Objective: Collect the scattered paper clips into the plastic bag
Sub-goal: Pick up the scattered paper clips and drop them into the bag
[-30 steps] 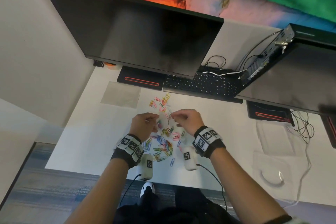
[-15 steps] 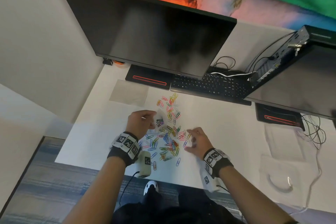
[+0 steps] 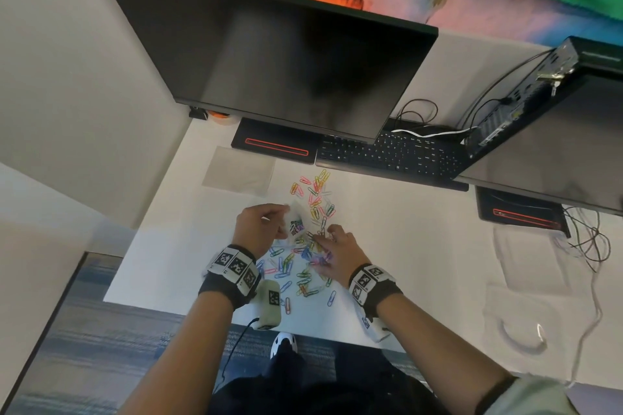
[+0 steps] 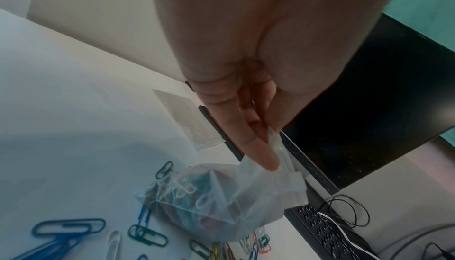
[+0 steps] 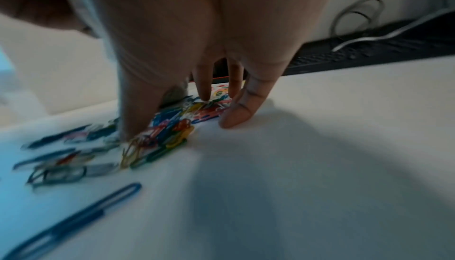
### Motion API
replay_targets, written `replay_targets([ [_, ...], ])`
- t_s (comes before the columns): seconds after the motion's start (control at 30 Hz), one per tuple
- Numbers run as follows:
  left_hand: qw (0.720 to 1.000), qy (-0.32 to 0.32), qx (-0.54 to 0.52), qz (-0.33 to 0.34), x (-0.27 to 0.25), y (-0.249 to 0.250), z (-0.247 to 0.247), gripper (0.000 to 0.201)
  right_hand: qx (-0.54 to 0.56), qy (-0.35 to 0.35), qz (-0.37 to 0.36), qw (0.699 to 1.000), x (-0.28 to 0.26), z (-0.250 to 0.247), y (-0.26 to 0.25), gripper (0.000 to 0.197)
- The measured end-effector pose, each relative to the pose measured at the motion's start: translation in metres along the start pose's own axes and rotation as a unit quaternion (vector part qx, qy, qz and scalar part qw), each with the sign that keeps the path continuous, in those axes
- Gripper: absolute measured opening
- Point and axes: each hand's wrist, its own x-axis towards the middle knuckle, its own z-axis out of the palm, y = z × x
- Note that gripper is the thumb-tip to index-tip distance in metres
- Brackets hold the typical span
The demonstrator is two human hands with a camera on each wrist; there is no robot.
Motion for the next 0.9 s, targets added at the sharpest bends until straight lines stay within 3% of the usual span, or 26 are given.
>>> replay_targets([
  [0.1, 1.0, -0.002, -0.008, -0.004, 0.0, -0.001, 0.001, 0.015, 0.023, 0.073, -0.036, 0.996, 0.0, 0.002, -0.002, 0.035],
  [0.2, 1.0, -0.005, -0.013, -0.006, 0.0, 0.0, 0.004, 0.013, 0.035, 0.1, -0.038, 0.994, -0.001, -0.002, -0.003, 0.019],
  [0.37, 1.0, -0.009, -0.012, -0.003, -0.002, 0.002, 0.007, 0.016, 0.162, 0.111, 0.096, 0.976, 0.004, -0.021, 0.012, 0.01],
  [0.43, 1.0, -0.013, -0.004, 0.0, -0.002, 0.003, 0.01, 0.017, 0.315, 0.108, 0.191, 0.923, 0.004, -0.036, 0.017, 0.012],
  [0.5, 1.0, -0.02, 0.009, 0.005, -0.003, 0.004, 0.012, 0.017, 0.473, 0.07, 0.242, 0.844, 0.003, -0.056, 0.015, 0.021],
  [0.6, 0.999, -0.028, 0.018, 0.012, -0.003, 0.005, 0.017, 0.018, 0.623, 0.048, 0.213, 0.751, 0.003, -0.084, 0.003, 0.025],
  [0.7, 0.999, -0.036, 0.026, 0.014, -0.003, 0.008, 0.021, 0.021, 0.68, 0.038, 0.176, 0.711, 0.004, -0.104, -0.015, 0.027],
  [0.8, 0.998, -0.042, 0.034, 0.018, -0.005, 0.013, 0.025, 0.023, 0.697, -0.004, 0.152, 0.7, 0.007, -0.108, -0.035, 0.024],
  [0.83, 0.998, -0.043, 0.037, 0.02, -0.005, 0.014, 0.025, 0.024, 0.686, -0.013, 0.151, 0.711, 0.008, -0.106, -0.042, 0.023],
  [0.9, 0.998, -0.042, 0.039, 0.019, -0.005, 0.017, 0.026, 0.028, 0.625, -0.006, 0.164, 0.764, 0.012, -0.098, -0.052, 0.018],
])
